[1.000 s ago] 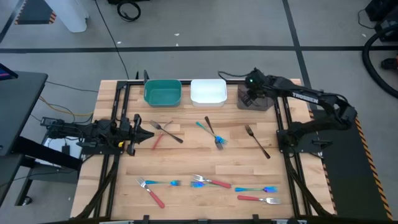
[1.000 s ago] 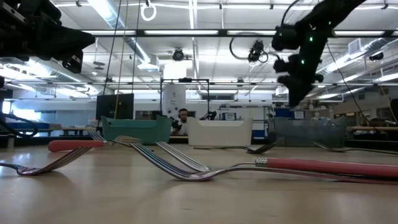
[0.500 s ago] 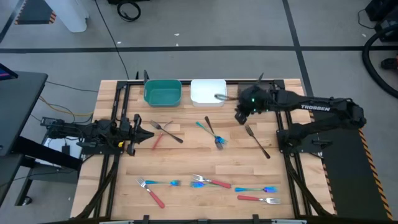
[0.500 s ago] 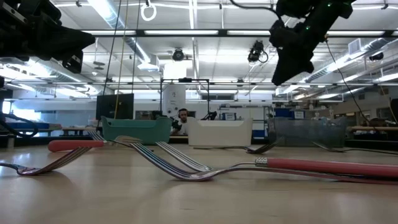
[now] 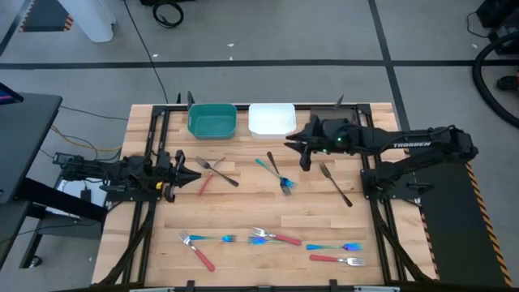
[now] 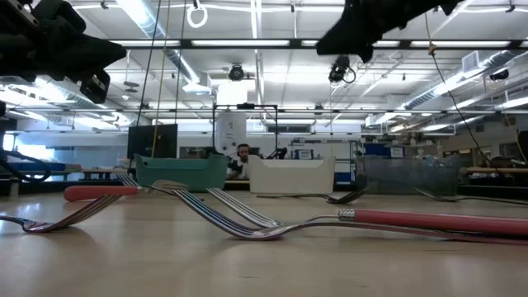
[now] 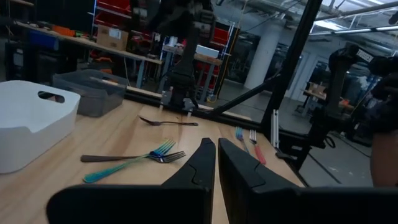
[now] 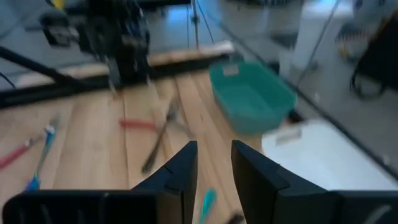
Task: Sort silverware by color (type)
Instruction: Put the iridescent blue fork into the green bin
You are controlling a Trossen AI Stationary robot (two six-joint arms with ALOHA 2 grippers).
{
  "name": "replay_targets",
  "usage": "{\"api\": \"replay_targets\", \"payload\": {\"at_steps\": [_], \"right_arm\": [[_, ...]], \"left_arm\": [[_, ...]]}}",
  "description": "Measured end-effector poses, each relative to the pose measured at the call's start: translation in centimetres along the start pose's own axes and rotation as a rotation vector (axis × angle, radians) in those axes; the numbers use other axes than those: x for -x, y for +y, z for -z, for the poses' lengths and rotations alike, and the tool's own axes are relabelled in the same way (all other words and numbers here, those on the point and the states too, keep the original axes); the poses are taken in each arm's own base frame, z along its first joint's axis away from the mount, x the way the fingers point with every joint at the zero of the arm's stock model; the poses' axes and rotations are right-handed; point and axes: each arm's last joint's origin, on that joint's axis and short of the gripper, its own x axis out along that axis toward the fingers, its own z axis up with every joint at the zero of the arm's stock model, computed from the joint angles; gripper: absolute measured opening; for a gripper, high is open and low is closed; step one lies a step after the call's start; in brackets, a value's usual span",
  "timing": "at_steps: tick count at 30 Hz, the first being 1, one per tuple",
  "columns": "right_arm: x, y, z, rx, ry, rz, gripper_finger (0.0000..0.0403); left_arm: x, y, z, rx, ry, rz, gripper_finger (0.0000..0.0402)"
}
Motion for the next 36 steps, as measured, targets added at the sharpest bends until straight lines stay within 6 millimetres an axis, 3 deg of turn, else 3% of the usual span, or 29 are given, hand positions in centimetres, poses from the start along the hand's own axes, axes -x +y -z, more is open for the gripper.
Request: {"api": "replay_targets", "payload": {"at_steps": [14, 26, 36], "right_arm": [[0.0, 0.1, -0.3, 0.035, -0.033, 0.034, 0.0106], [-2.9, 0.4, 1.4, 0.057, 0.053, 0.052, 0.0106], [-2.9, 0.3, 1.1, 0.053, 0.027, 0.053, 0.0106]], "left_arm": [[0.0, -0.1, -0.5, 0.01, -0.051, 0.013, 0.0027], [0.0, -0.2, -0.8, 0.036, -0.082, 0.016, 0.0027], [0.0, -0.2, -0.9, 0.038, -0.091, 0.018, 0.0027]]}}
